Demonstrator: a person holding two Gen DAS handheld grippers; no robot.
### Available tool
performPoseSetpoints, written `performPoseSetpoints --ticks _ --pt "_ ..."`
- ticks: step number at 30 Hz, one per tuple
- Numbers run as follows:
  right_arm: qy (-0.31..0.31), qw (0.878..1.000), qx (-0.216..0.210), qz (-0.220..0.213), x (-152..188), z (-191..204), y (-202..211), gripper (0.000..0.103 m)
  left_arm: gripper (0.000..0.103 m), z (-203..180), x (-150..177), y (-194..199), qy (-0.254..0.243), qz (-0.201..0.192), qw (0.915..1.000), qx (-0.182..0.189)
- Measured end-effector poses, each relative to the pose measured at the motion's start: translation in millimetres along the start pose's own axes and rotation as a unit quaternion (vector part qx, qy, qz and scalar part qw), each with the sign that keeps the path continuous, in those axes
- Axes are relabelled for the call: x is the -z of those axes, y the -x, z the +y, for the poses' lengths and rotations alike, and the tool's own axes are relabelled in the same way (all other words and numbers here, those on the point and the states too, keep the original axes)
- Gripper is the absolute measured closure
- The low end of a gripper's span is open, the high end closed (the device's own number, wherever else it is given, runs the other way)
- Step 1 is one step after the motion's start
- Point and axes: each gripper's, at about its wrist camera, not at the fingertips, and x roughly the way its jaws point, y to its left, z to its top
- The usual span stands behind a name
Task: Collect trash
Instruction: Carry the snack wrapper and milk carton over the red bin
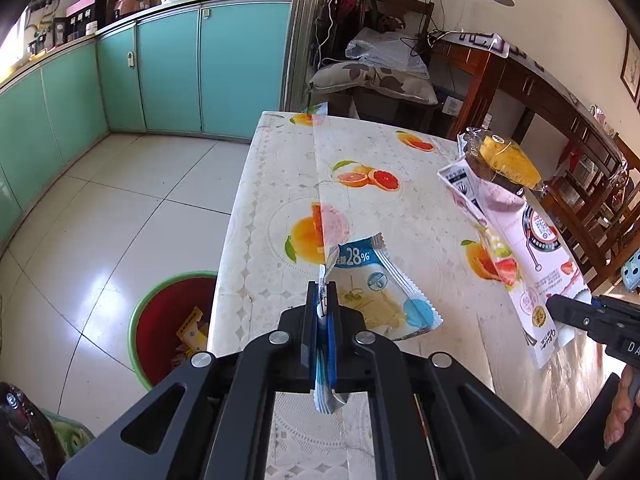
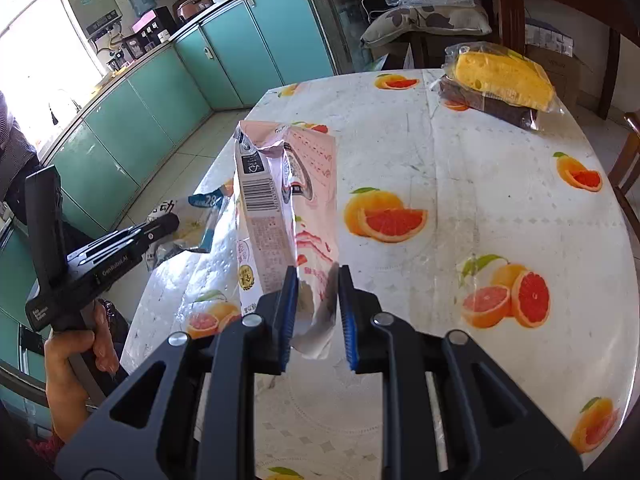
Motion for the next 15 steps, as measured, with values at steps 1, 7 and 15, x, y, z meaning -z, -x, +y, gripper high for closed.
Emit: performPoseSetpoints --ticks 1,7,15 --pt "0.000 1.000 -0.004 -0.001 -0.2 1.8 -0.1 0.082 0.101 0.3 1.4 1.9 0.003 0.000 1.0000 0.001" --pt "0.003 1.000 -0.018 -0.010 -3.9 10.2 -0.2 0.082 0.101 1.4 6.0 13.2 0.012 -0.004 0.9999 0.004" --pt "0.010 0.999 -0.035 -0.004 -8.8 21.0 -10.3 0.082 0.101 18.8 8.7 18.1 0.027 -0.003 0.9996 -0.010"
